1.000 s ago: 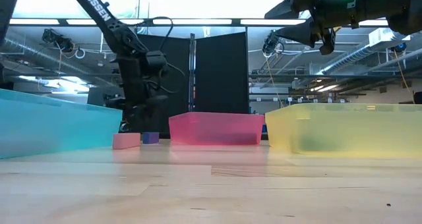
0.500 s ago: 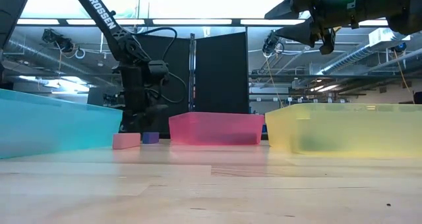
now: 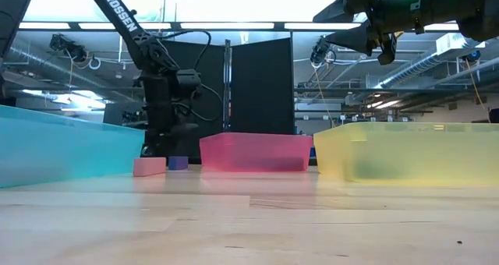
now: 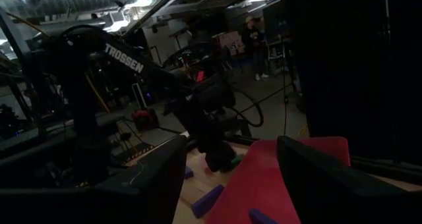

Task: Sort blocks
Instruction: Put the green block into the yellow bin

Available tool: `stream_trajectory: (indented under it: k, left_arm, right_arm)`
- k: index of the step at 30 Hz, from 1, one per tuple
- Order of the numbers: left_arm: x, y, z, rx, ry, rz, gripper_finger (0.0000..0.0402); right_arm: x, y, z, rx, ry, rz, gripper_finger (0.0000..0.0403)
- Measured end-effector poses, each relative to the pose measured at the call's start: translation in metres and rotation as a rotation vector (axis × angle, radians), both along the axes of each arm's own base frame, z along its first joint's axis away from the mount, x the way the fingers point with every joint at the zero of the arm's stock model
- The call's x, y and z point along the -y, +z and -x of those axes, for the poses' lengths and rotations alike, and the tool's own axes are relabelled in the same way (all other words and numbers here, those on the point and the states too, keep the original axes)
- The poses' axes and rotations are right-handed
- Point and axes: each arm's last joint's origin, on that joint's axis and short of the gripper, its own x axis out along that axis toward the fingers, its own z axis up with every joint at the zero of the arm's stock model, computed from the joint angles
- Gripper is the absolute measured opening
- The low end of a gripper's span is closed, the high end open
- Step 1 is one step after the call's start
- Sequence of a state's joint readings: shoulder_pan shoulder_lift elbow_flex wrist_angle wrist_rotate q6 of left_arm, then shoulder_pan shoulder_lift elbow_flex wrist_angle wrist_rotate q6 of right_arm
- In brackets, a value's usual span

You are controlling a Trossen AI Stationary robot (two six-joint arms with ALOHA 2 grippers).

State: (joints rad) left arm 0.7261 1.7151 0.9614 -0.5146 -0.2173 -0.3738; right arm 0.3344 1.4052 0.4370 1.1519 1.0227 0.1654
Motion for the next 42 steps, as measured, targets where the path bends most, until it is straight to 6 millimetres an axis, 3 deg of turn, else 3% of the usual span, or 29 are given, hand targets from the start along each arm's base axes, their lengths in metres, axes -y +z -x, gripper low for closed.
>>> stream_trajectory:
  k: [8, 12, 15, 22, 26, 31, 35, 37, 42]
  left_arm:
    - [0.043, 0.073, -0.001, 0.164, -0.048, -0.173, 0.0101]
    - [0.081, 0.101, -0.026, 0.386, -0.219, -0.234, 0.0101]
    - [0.108, 0.100, -0.050, 0.482, -0.320, -0.232, 0.0101]
    - [0.158, 0.083, -0.117, 0.687, -0.532, -0.178, 0.0101]
    - [0.180, 0.080, -0.161, 0.686, -0.647, -0.186, 0.0101]
    - [0.199, 0.073, -0.210, 0.694, -0.758, -0.161, 0.0101]
    - [0.205, 0.059, -0.235, 0.638, -0.801, -0.126, 0.0103]
    - [0.207, 0.054, -0.241, 0.614, -0.825, -0.100, 0.0137]
    - [0.211, 0.054, -0.243, 0.603, -0.858, -0.102, 0.0275]
  right_arm:
    - [0.000, 0.000, 0.000, 0.003, -0.001, 0.001, 0.0245]
    - [0.001, 0.005, 0.001, 0.026, -0.010, 0.022, 0.0245]
    - [0.001, 0.021, 0.003, 0.090, -0.028, 0.074, 0.0244]
    - [-0.015, 0.078, 0.009, 0.128, -0.047, 0.273, 0.0243]
    - [-0.026, 0.100, 0.013, 0.112, -0.054, 0.340, 0.0241]
    - [-0.038, 0.113, 0.017, 0.069, -0.064, 0.368, 0.0240]
    - [-0.044, 0.113, 0.021, 0.047, -0.058, 0.351, 0.0238]
    - [-0.047, 0.113, 0.022, 0.042, -0.054, 0.343, 0.0238]
    - [-0.049, 0.112, 0.023, 0.021, -0.062, 0.325, 0.0239]
